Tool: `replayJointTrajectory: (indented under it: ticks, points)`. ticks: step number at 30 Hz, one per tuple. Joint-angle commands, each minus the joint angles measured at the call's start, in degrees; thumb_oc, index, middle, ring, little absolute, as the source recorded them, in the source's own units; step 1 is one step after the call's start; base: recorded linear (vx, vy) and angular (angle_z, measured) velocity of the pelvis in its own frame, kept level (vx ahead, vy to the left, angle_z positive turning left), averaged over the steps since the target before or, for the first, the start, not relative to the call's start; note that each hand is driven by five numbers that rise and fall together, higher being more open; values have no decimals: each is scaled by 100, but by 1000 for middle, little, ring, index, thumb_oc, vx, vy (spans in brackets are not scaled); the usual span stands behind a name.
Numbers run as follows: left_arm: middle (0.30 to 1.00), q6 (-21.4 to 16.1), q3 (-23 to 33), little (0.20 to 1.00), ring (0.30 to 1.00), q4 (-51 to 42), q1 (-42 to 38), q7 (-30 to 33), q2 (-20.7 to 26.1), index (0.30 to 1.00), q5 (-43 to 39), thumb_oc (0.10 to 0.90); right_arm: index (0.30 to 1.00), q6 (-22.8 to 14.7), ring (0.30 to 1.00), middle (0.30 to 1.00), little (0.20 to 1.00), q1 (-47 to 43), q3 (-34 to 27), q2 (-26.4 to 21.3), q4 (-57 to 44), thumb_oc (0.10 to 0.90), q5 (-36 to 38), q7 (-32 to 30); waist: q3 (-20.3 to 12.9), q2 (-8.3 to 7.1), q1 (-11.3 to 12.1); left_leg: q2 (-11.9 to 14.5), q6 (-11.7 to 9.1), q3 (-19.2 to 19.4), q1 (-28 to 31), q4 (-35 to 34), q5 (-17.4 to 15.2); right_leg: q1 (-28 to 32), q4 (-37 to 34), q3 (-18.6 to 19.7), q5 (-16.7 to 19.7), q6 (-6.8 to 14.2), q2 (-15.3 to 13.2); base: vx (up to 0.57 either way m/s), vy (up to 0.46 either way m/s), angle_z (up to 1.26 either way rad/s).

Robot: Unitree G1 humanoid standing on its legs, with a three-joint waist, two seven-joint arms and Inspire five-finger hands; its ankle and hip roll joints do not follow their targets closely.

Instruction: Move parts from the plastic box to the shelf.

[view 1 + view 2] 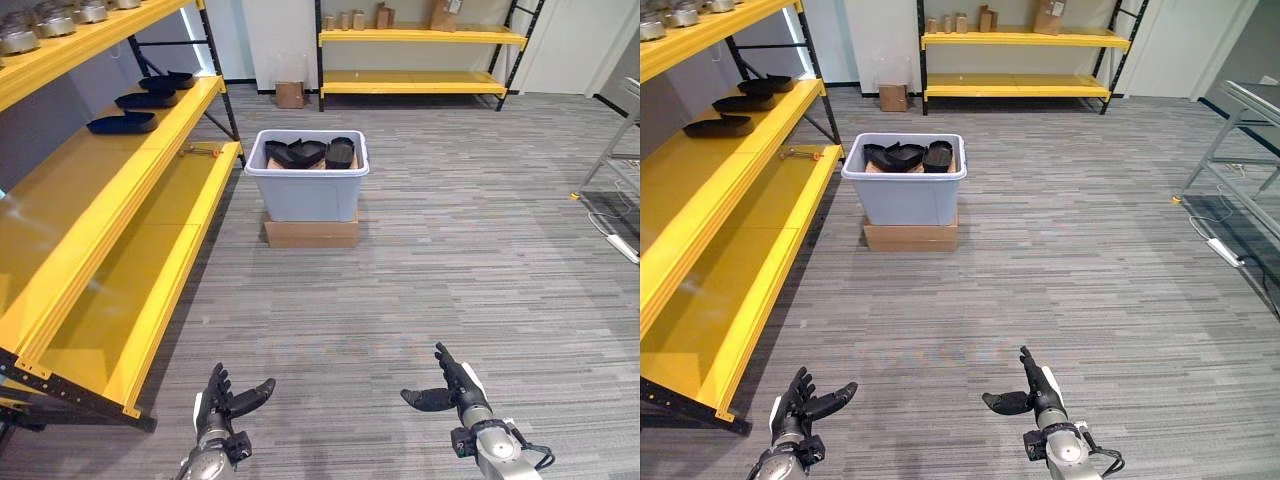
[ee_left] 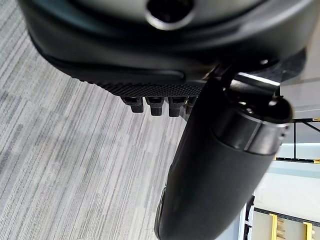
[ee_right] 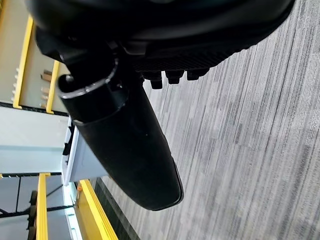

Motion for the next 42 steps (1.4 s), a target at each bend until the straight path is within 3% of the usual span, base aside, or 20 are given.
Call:
replayJointTrajectory:
  ticks: [1,11,15,20,30,32,34,36,37,38,39,42]
  points:
    - [1000,-337,13,1000,1000,-20,-557,-266,312,1000,-248,900,1000,-218,1000,1000,1000,-524,57,-104,-333,900,158,8,-137,-249,-24,168,-191,198,-42,-49,141,269,238,232,-86,415,-530,0,0,0]
    - [1000,-434,-16,1000,1000,134,-530,-270,234,1000,-255,900,1000,-317,1000,1000,1000,-350,-72,-127,-243,900,143,127,-63,-308,-142,148,-164,285,18,-49,136,243,204,354,-21,438,-515,17,16,-1]
    - [1000,-485,-53,1000,1000,-55,-359,-811,277,1000,-248,900,1000,-510,1000,1000,1000,-251,-135,-113,-348,900,40,61,-26,-330,-165,138,-137,334,20,-49,114,214,216,412,-1,461,-521,61,64,-3]
    - [1000,-546,-139,1000,1000,-184,-293,-953,403,1000,-319,900,1000,-684,1000,1000,1000,-228,-151,-158,-499,900,-92,207,11,-297,-238,115,-90,357,-41,-49,127,44,386,512,-18,486,-540,27,138,-10]
    - [1000,-357,-321,1000,1000,-86,-590,-1236,476,1000,-401,900,1000,-744,1000,1000,1000,-480,9,-131,-559,900,-143,-13,186,-258,-214,-86,231,400,-1,-47,63,-469,1791,527,216,683,-834,7,138,-1]
    - [1000,-368,-399,1000,1000,0,-712,-1256,469,1000,-400,900,1000,-707,1000,1000,1000,-534,50,-90,-573,900,-32,-126,272,-186,-204,-142,329,423,50,-4,-3,-818,2696,460,452,701,-1021,41,184,5]
    - [1000,-314,-422,1000,1000,0,-749,-1296,478,1000,-417,900,1000,-668,1000,1000,1000,-545,59,-82,-590,900,-40,-136,293,-162,-213,-163,369,422,75,5,-32,-950,3008,455,506,699,-1044,64,109,-5]
    - [1000,-177,-486,1000,1000,-25,-773,-1485,460,1000,-443,900,1000,-654,1000,1000,1000,-509,73,-93,-646,900,-95,-148,343,-154,-328,-223,422,342,151,5,-108,-1243,3290,629,563,709,-785,88,54,-14]
    - [1000,-177,-486,1000,1000,-25,-773,-1485,460,1000,-443,900,1000,-654,1000,1000,1000,-509,74,-94,-646,900,-95,-148,343,-153,-329,-223,422,342,151,5,-108,-1243,3290,629,563,709,-785,122,-19,-12]
    - [1000,-134,-558,1000,1000,-112,-761,-1471,456,1000,-446,900,1000,-662,1000,1000,1000,-450,32,-133,-713,900,-80,-159,390,-196,-466,-276,403,238,223,6,-157,-1426,3076,717,530,720,-486,108,-39,-1]
    - [1000,-105,-573,1000,1000,-137,-759,-1467,457,1000,-464,900,1000,-666,1000,1000,1000,-441,16,-141,-733,900,-74,-170,406,-214,-502,-291,393,219,249,13,-175,-1464,2948,723,527,718,-423,141,-64,4]
    - [1000,13,-648,1000,1000,-249,-797,-1428,463,1000,-481,900,1000,-689,1000,1000,1000,-464,-4,-153,-755,900,-77,-169,502,-367,-581,-402,355,243,361,106,-347,-1651,2061,490,793,799,-442,177,-103,24]
